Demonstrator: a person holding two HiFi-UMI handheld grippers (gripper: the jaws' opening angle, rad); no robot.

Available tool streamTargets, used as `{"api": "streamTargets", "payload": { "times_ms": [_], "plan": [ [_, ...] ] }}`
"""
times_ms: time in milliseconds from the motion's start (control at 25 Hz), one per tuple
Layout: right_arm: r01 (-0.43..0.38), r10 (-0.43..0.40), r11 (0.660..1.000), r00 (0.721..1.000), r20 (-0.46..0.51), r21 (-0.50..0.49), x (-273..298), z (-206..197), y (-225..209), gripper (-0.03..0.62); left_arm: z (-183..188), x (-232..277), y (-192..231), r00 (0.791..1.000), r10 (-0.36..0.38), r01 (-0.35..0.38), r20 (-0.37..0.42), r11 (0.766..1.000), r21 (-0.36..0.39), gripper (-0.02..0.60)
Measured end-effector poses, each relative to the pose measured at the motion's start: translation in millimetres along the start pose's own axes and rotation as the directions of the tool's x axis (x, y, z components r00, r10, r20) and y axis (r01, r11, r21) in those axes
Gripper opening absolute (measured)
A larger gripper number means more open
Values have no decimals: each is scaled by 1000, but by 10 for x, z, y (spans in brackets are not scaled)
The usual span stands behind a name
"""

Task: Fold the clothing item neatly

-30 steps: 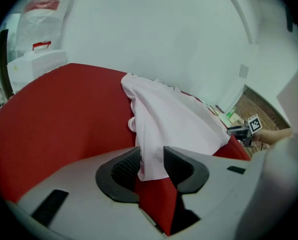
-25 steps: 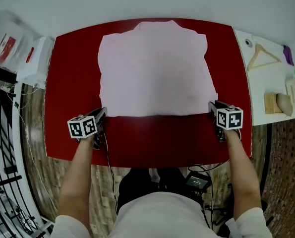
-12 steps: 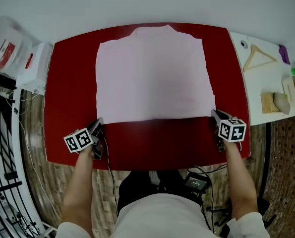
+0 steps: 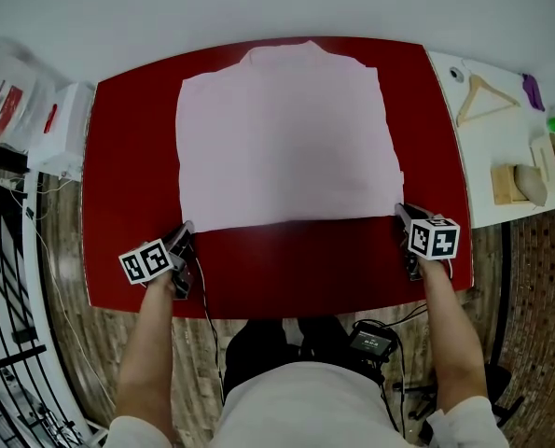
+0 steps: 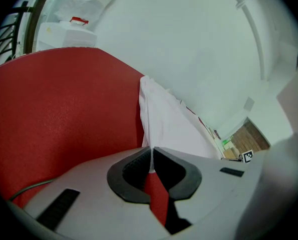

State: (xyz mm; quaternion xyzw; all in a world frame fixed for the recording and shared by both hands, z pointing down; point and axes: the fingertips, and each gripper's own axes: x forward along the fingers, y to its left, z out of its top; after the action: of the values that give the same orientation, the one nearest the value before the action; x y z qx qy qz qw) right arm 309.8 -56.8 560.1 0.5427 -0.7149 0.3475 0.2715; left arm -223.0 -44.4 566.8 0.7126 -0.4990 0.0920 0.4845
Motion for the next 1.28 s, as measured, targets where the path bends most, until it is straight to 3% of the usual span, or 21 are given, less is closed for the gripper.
{"api": "streamTargets", "payload": {
  "times_ms": [280, 560, 800, 960, 1280],
  "plan": [
    [4, -4, 1000, 1000, -10, -9, 40, -18, -18, 26, -23, -49, -43, 999, -34, 33, 22, 999, 39, 20],
    [-13, 13, 1000, 1000, -16, -18, 20, -6, -24, 28, -94, -199, 124, 999, 41, -42, 14, 997, 66, 21],
    [-23, 23, 998, 1000, 1, -53, -67, 40, -38, 29, -140, -411, 122, 995, 70, -74, 67, 995, 67, 21],
    [-36, 37, 997, 999, 16, -68, -134, 23, -123, 29, -179, -452, -56, 993, 44, -52, 105, 996, 73, 21],
    [-106, 102, 994, 990, 99, 32, -387, 231, -92, 28, -130, -557, -492, 983, -37, 20, 182, 995, 95, 20]
  ]
}}
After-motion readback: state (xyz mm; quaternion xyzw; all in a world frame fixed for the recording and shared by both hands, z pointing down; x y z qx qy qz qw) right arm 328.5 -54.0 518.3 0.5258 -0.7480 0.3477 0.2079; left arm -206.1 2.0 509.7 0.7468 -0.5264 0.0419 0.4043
